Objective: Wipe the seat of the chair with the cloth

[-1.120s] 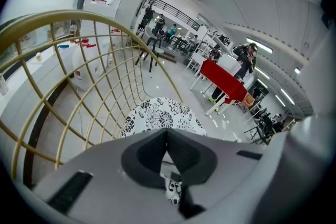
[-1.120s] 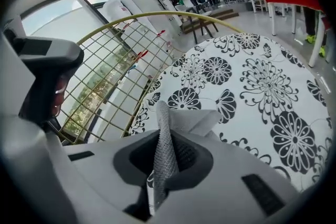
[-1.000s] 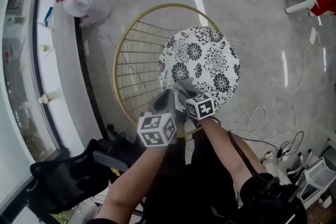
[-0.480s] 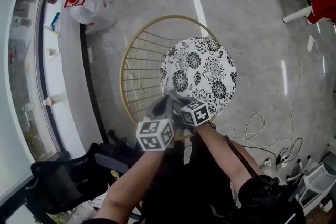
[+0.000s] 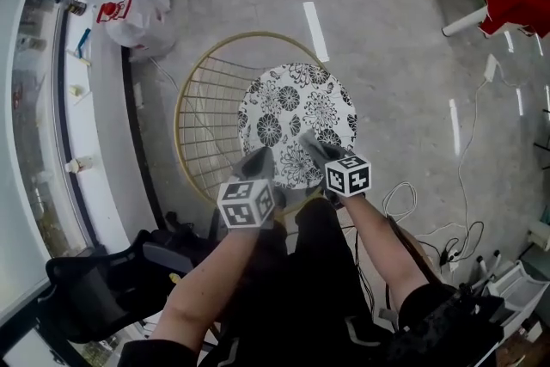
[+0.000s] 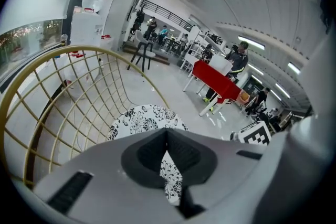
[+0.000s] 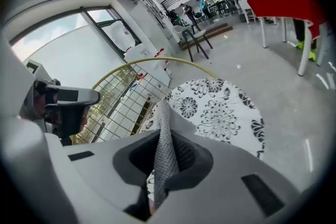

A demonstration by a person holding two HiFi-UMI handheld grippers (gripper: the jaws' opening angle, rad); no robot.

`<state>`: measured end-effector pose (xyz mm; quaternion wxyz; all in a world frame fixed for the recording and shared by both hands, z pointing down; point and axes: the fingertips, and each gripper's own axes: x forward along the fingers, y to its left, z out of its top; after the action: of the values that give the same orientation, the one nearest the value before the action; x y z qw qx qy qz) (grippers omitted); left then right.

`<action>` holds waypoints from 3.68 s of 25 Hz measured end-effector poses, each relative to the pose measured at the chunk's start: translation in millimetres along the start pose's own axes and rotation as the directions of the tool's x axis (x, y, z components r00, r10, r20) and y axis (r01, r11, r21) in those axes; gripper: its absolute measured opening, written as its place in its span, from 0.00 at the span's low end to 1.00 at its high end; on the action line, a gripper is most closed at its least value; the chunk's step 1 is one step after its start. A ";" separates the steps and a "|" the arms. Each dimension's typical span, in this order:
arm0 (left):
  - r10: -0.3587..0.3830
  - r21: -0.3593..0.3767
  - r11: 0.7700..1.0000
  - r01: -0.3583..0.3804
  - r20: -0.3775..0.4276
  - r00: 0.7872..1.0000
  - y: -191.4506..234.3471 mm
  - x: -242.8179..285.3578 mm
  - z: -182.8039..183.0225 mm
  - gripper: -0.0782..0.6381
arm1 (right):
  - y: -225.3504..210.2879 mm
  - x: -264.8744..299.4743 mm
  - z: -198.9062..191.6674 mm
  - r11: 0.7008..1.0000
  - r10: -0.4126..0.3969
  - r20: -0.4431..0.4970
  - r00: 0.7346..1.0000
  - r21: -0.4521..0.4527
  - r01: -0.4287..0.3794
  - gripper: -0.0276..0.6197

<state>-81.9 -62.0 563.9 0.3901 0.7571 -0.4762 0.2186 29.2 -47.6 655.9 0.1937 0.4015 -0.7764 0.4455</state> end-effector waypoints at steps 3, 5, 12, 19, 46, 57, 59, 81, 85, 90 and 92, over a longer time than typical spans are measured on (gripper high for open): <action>0.007 0.000 1.000 -0.007 -0.008 1.000 -13.1 6.6 -7.3 0.12 | -42.2 -23.6 -6.8 0.998 -0.065 -0.003 0.998 -0.002 0.065 0.08; 0.015 -0.014 1.000 -0.015 -0.006 1.000 -18.3 10.3 -11.7 0.12 | -68.5 -35.0 -14.6 0.994 -0.110 -0.011 0.994 0.007 0.110 0.08; 0.035 -0.022 0.999 -0.036 -0.034 0.999 -18.0 15.3 -31.3 0.12 | -114.2 -40.9 -55.8 0.978 -0.206 -0.058 0.977 0.019 0.208 0.08; -0.003 -0.001 1.000 0.003 -0.066 0.998 -10.1 5.7 -57.5 0.12 | -97.9 -10.2 -99.7 0.974 -0.217 -0.092 0.972 0.040 0.222 0.08; -0.040 0.014 0.999 0.039 0.050 0.998 23.1 -88.7 -52.1 0.12 | 101.8 83.7 -106.6 0.996 0.088 -0.156 0.984 0.038 -0.083 0.08; -0.075 0.025 0.997 0.071 0.227 0.971 11.2 -134.7 13.9 0.12 | 154.7 23.0 -30.9 0.985 0.174 -0.005 0.985 0.015 -0.174 0.08; -0.104 0.044 0.994 0.096 0.267 0.958 1.2 -147.3 31.4 0.12 | 163.5 0.2 -15.6 0.985 0.174 0.031 0.984 -0.017 -0.174 0.08; -0.327 0.365 0.917 0.159 0.464 0.823 -123.0 -268.2 146.4 0.12 | 221.2 -289.2 150.2 0.960 0.103 0.563 0.820 -0.273 0.067 0.08; -0.324 0.369 0.918 0.146 0.485 0.812 -141.2 -278.9 158.6 0.12 | 212.5 -333.6 171.5 0.953 0.075 0.631 0.772 -0.274 0.132 0.08; -0.301 0.341 0.931 0.128 0.525 0.796 -155.9 -287.5 173.9 0.12 | 196.6 -389.1 198.1 0.955 0.053 0.701 0.711 -0.243 0.168 0.08; -0.295 0.343 0.932 0.114 0.540 0.788 -159.7 -291.8 180.0 0.12 | 191.6 -405.4 204.3 0.953 0.040 0.713 0.700 -0.238 0.189 0.08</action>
<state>-78.3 -6.5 189.8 0.1304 0.8839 -0.4490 -0.0003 132.6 15.8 178.3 -0.0451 0.5401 -0.8307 0.1274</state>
